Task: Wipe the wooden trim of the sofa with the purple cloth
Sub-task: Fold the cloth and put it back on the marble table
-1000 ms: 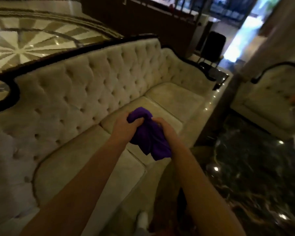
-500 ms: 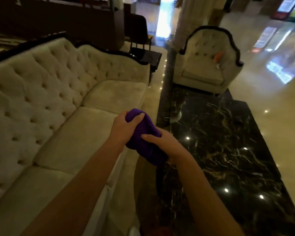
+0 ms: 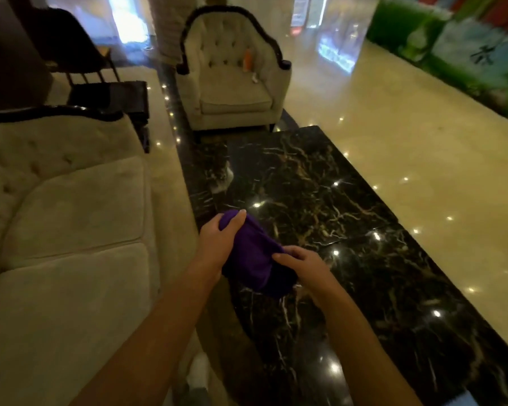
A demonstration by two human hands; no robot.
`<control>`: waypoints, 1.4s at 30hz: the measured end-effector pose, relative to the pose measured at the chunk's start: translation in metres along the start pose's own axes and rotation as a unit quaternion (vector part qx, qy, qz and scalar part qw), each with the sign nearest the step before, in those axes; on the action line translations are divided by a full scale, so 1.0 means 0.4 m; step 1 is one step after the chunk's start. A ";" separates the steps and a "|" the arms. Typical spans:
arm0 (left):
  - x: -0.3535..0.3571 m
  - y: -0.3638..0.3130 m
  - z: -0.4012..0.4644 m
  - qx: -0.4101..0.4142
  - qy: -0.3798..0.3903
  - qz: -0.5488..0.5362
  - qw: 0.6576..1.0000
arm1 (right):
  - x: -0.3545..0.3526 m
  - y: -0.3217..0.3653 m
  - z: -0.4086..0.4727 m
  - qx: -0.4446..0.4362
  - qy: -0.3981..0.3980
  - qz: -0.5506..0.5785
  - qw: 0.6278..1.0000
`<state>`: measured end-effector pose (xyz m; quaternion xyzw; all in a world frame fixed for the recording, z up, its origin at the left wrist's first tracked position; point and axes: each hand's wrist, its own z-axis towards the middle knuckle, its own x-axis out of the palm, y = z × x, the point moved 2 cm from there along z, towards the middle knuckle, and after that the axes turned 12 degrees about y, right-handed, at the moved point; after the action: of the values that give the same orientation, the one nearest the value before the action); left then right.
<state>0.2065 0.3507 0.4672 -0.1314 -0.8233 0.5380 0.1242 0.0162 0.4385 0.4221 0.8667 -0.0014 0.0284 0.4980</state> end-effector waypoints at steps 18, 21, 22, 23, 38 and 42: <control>0.168 -0.012 0.426 -0.145 0.301 0.047 0.941 | -0.036 -0.075 0.195 0.091 -0.209 0.247 0.942; 0.227 0.019 0.484 -0.191 0.316 0.030 0.929 | -0.053 -0.140 0.234 0.056 -0.211 0.368 0.904; 0.248 0.047 0.517 -0.207 0.318 0.037 0.925 | -0.068 -0.172 0.259 0.039 -0.207 0.414 0.885; 0.266 0.075 0.553 -0.225 0.318 0.048 0.919 | -0.084 -0.194 0.284 0.015 -0.202 0.457 0.866; 0.316 0.306 0.945 -0.303 0.479 0.334 0.753 | -0.242 -0.384 0.458 0.109 -0.380 0.475 0.786; 0.353 0.413 1.037 -0.223 0.525 0.437 0.695 | -0.229 -0.469 0.533 0.183 -0.454 0.419 0.765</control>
<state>-0.0555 0.1100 0.1624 -0.7618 -0.5696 0.1752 0.2541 -0.0591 0.3465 0.1485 0.7663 -0.5851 -0.1632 0.2094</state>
